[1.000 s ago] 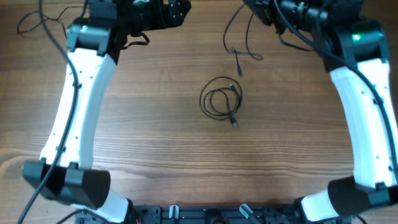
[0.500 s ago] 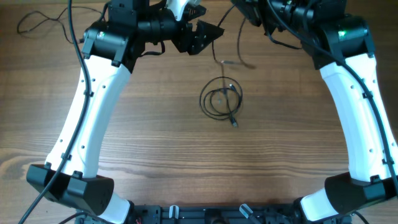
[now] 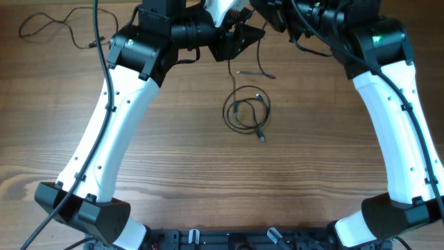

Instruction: Untangle cables

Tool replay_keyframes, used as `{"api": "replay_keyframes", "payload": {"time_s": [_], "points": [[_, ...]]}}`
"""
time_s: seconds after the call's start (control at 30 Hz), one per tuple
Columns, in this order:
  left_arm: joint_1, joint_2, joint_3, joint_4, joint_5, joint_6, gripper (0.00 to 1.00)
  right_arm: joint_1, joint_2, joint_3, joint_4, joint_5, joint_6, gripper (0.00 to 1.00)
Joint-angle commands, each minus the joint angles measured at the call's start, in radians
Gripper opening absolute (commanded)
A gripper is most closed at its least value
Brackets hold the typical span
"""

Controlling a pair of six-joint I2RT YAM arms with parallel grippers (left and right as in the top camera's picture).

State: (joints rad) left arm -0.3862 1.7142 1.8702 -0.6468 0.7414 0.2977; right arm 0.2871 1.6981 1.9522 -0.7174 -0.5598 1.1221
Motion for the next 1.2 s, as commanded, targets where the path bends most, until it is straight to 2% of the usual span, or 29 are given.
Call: {"api": "replay_keyframes", "payload": {"time_s": [0.0, 0.07, 0.13, 0.3, 0.33, 0.4, 0.47, 0.57, 0.6, 0.67, 0.73, 0.8, 0.93, 1.0, 1.1, 1.17], "points": [[0.003, -0.023, 0.007, 0.004, -0.059, 0.009, 0.5, 0.001, 0.002, 0.004, 0.008, 0.013, 0.006, 0.04], [0.003, -0.023, 0.007, 0.004, -0.059, 0.009, 0.36, 0.002, 0.002, 0.004, 0.009, 0.013, 0.006, 0.05], [0.003, -0.023, 0.007, 0.004, -0.059, 0.009, 0.34, 0.002, 0.002, 0.004, 0.008, 0.013, 0.006, 0.04], [0.003, -0.023, 0.007, 0.009, -0.059, 0.009, 0.12, 0.002, 0.002, 0.004, -0.006, 0.005, 0.0, 0.04], [0.003, -0.023, 0.007, 0.013, -0.059, 0.009, 0.04, 0.002, 0.002, 0.004, -0.01, 0.006, -0.001, 0.04], [0.003, -0.023, 0.007, 0.042, -0.059, 0.008, 0.04, 0.002, 0.002, 0.004, -0.01, 0.012, -0.027, 0.06], [0.015, -0.028, 0.007, 0.144, -0.062, -0.109, 0.04, 0.002, 0.002, 0.004, -0.034, 0.021, -0.08, 0.31], [0.059, -0.028, 0.007, 0.193, -0.062, -0.18, 0.04, 0.001, 0.002, 0.004, -0.047, 0.021, -0.127, 0.29], [0.07, -0.028, 0.007, 0.187, -0.062, -0.184, 0.04, 0.001, 0.002, 0.004, -0.048, 0.021, -0.127, 0.33], [0.098, -0.028, 0.007, 0.198, -0.062, -0.22, 0.04, 0.0, 0.002, 0.004, -0.046, 0.039, -0.127, 0.62], [0.158, -0.028, 0.007, 0.227, -0.063, -0.32, 0.04, 0.0, 0.002, 0.004, -0.048, 0.107, -0.13, 0.84], [0.206, -0.028, 0.007, 0.223, -0.062, -0.368, 0.04, -0.006, 0.002, 0.004, -0.05, 0.179, -0.161, 0.98], [0.276, -0.028, 0.007, 0.217, -0.069, -0.488, 0.04, -0.056, 0.002, 0.004, -0.136, 0.27, -0.161, 1.0], [0.314, -0.028, 0.007, 0.196, -0.124, -0.594, 0.04, -0.074, 0.002, 0.003, -0.21, 0.371, -0.161, 1.0], [0.386, -0.028, 0.007, 0.118, -0.181, -0.604, 0.04, -0.074, 0.002, 0.003, -0.293, 0.459, -0.161, 1.0], [0.446, -0.027, 0.007, 0.069, -0.25, -0.671, 0.04, -0.074, 0.002, 0.003, -0.303, 0.459, -0.161, 1.0]]}}
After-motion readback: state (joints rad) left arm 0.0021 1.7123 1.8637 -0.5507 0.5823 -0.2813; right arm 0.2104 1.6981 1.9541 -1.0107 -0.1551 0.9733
